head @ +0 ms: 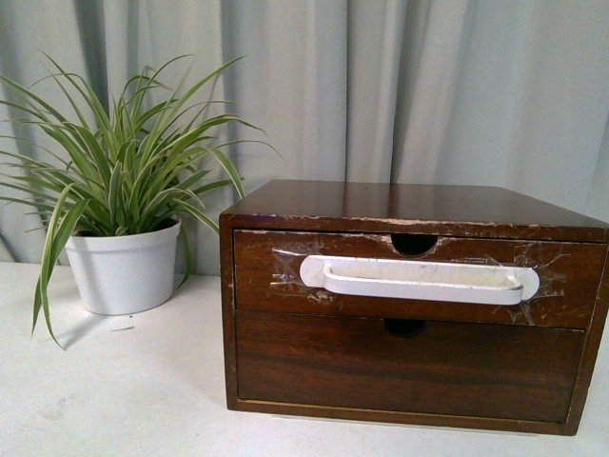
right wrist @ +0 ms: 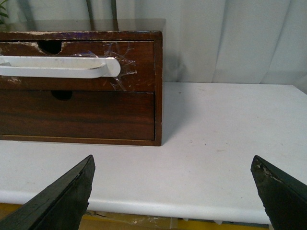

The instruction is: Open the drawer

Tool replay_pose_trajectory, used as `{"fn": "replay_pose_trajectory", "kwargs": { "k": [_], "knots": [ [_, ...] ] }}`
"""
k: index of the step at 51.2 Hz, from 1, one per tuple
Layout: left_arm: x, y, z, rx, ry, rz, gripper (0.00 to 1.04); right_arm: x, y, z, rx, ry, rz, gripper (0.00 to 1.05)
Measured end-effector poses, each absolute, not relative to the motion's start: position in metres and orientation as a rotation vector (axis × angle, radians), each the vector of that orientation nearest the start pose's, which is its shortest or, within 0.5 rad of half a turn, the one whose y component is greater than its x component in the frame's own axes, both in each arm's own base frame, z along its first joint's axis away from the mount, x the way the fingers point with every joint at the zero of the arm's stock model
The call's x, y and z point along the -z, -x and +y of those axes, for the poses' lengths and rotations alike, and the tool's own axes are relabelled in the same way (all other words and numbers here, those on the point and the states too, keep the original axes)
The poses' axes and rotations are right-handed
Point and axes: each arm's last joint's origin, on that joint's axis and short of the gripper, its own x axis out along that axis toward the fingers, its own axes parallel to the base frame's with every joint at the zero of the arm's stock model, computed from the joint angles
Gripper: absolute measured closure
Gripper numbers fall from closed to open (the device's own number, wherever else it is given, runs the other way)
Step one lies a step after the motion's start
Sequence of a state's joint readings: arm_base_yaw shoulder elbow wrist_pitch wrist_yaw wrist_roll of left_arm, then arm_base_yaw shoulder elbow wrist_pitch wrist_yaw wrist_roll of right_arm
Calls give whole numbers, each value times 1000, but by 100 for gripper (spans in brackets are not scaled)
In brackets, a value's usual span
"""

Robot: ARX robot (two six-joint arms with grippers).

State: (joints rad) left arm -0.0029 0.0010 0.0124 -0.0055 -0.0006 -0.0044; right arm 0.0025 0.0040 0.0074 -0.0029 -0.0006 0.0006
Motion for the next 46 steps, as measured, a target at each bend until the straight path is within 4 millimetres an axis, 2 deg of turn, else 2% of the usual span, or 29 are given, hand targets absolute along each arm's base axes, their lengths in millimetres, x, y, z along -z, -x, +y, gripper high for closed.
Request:
{"fn": "replay_pose_trajectory", "kwargs": {
  "k": [46],
  "knots": [
    [-167,-97,0,2,4,-6,6,-165,-97,0,-3,-1,-1,9]
  ]
}}
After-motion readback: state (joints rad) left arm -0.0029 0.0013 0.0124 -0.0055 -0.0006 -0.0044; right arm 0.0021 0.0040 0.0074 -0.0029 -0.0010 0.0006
